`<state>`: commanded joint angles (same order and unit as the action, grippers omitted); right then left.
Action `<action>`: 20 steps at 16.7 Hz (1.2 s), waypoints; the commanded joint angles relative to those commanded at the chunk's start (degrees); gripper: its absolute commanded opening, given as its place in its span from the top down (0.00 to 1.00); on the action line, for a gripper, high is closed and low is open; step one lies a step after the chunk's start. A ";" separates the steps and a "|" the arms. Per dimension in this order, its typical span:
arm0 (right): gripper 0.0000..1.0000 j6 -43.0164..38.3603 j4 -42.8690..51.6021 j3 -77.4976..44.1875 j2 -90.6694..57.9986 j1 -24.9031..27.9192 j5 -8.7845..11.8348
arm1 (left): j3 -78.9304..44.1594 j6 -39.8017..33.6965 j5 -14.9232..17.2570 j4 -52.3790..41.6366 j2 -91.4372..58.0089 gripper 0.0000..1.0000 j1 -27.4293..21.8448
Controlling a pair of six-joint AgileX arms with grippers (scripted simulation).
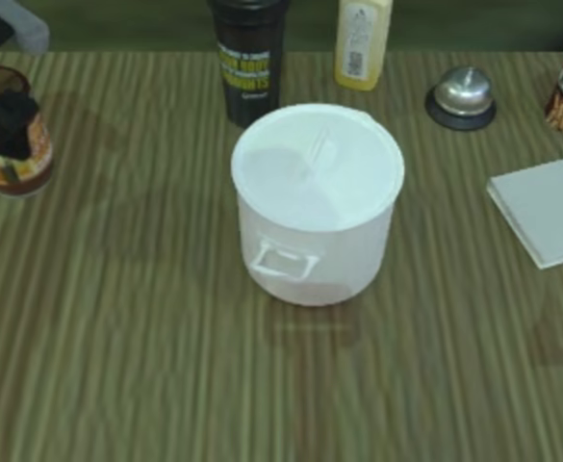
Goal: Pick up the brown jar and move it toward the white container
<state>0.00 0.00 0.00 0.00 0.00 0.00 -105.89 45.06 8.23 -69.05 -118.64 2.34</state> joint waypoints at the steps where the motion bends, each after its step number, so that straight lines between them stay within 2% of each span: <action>1: 0.00 0.00 0.00 0.00 0.00 0.00 0.00 | 0.00 0.00 0.00 0.00 0.00 1.00 0.00; 5: 0.00 0.00 0.00 0.00 0.00 0.00 0.00 | 0.03 -0.69 -0.19 0.31 -0.10 1.00 -0.61; 8: 0.00 0.00 0.00 0.00 0.00 0.00 0.00 | 1.77 -6.35 -1.39 1.91 0.27 1.00 -2.58; 11: 0.00 0.00 0.00 0.00 0.00 0.00 0.00 | 5.03 -17.48 -3.45 4.64 0.90 1.00 -6.25; 17: 0.00 0.00 0.00 0.00 0.00 0.00 0.00 | 13.39 -47.41 -8.61 11.87 3.23 1.00 -15.04; 20: 0.00 0.00 0.00 0.00 0.00 0.00 0.00 | 17.00 -57.51 -10.75 15.00 4.46 1.00 -18.57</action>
<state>0.00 0.00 0.00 0.00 0.00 0.00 -88.88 -12.46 -2.51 -54.05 -114.18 -16.23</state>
